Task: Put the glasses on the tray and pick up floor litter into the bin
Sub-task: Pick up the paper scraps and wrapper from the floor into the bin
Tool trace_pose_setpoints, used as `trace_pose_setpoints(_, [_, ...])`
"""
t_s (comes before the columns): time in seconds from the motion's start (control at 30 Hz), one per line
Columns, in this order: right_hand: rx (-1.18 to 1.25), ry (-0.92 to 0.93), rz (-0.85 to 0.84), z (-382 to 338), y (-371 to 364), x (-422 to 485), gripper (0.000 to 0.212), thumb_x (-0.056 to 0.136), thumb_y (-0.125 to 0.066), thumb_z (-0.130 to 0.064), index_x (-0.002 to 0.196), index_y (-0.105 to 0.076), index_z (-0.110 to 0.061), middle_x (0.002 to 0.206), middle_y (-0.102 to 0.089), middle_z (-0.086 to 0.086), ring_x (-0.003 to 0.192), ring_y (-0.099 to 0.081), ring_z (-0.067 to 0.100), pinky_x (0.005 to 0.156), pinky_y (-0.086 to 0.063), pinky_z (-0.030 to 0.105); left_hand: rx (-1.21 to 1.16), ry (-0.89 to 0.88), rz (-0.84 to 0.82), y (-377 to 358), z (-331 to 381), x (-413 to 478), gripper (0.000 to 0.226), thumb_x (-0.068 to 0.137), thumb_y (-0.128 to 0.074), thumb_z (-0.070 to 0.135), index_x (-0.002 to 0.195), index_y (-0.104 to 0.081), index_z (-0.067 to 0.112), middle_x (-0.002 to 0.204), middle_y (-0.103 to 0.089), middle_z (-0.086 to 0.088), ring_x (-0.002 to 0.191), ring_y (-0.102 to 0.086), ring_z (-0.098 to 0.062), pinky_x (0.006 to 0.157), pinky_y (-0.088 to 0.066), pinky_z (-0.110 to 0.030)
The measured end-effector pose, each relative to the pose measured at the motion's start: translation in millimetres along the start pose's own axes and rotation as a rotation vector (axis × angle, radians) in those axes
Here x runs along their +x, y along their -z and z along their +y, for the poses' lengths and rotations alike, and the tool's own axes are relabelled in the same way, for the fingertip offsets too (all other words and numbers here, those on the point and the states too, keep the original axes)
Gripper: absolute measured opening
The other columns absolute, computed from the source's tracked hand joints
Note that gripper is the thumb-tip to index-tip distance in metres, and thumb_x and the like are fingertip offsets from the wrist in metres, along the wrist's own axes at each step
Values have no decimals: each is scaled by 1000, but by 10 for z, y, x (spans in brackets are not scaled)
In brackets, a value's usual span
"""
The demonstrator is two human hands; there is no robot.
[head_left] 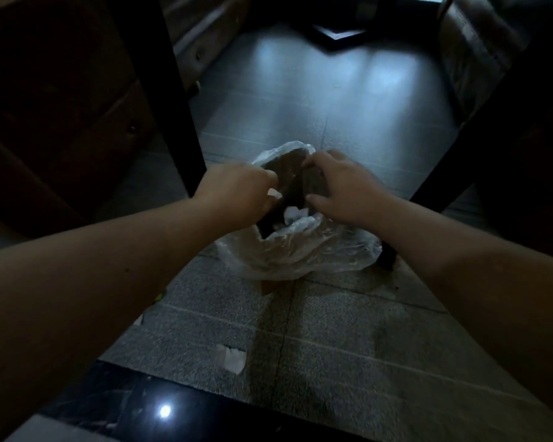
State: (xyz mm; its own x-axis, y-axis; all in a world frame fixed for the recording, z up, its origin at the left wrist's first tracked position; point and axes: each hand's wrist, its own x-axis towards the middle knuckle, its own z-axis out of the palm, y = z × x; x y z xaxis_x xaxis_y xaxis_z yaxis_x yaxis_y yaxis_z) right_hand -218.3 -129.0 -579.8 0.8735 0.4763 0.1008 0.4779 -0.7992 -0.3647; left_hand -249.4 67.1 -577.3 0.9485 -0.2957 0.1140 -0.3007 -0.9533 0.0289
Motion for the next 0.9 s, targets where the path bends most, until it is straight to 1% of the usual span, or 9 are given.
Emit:
trace_pose_setpoints(0.1, [37,19,52,-74,77,-280,48,76,-69,-26,120,-51,-21,119,-52,9,103,-55,27,81,-47,35,10,-53,-9,42,-33,-69,31,87,-51,45,107,-59,24,95,-65,-1,83,-61,-23,66,-53,-41])
trace_pose_setpoints(0.2, [169,43,77,-357,73,-517,39,76,-69,-27,113,-56,-22,108,-54,0,96,-56,17,75,-43,28,-4,-166,85,156,-122,-299,32,85,-51,45,106,-61,22,95,-66,-1,79,-62,-22,60,-48,-34])
trace_pose_setpoints(0.27, [203,104,49,-580,20,-608,35,77,-67,-26,110,-57,-21,107,-56,1,95,-57,16,78,-46,29,-28,-228,142,236,-227,-514,30,85,-50,43,102,-63,21,90,-67,-1,74,-62,-21,54,-43,-30])
trace_pose_setpoints(0.37, [179,199,-37,-911,-160,-671,32,80,-65,-27,110,-56,-20,107,-55,1,93,-55,14,79,-49,31,-33,-263,126,274,-455,-911,30,86,-47,41,103,-62,21,85,-67,0,70,-62,-21,50,-44,-30])
trace_pose_setpoints(0.47, [170,223,-153,-1214,-466,-683,33,82,-63,-30,112,-52,-23,109,-54,-1,95,-54,15,79,-50,37,-44,-222,61,148,-742,-1350,33,86,-44,45,102,-62,22,83,-66,1,70,-62,-22,50,-47,-33])
trace_pose_setpoints(0.57, [92,195,-278,-1430,-810,-668,33,84,-59,-36,114,-50,-26,112,-56,-1,101,-56,19,81,-50,41,-84,-125,-6,-50,-1030,-1769,28,86,-51,43,97,-63,21,83,-67,0,75,-64,-25,51,-49,-35])
trace_pose_setpoints(0.7, [21,146,-437,-1657,-1180,-555,34,86,-58,-41,115,-48,-26,111,-58,0,100,-56,19,80,-48,35,-120,-46,-108,-341,-1452,-2307,24,86,-52,43,96,-61,22,88,-66,0,79,-64,-26,51,-49,-33])
trace_pose_setpoints(0.83, [-44,109,-566,-1804,-1470,-371,37,86,-59,-39,117,-48,-23,111,-57,2,99,-54,20,77,-46,34,-130,43,-159,-620,-1766,-2693,25,85,-54,45,98,-60,25,88,-65,1,78,-63,-25,49,-36,-28])
trace_pose_setpoints(0.9, [-48,55,-624,-1869,-1617,-305,38,85,-60,-38,118,-47,-22,109,-56,3,95,-54,21,74,-45,34,-156,86,-165,-730,-1898,-2845,21,83,-58,43,94,-59,24,88,-66,-1,76,-64,-27,49,-38,-29])
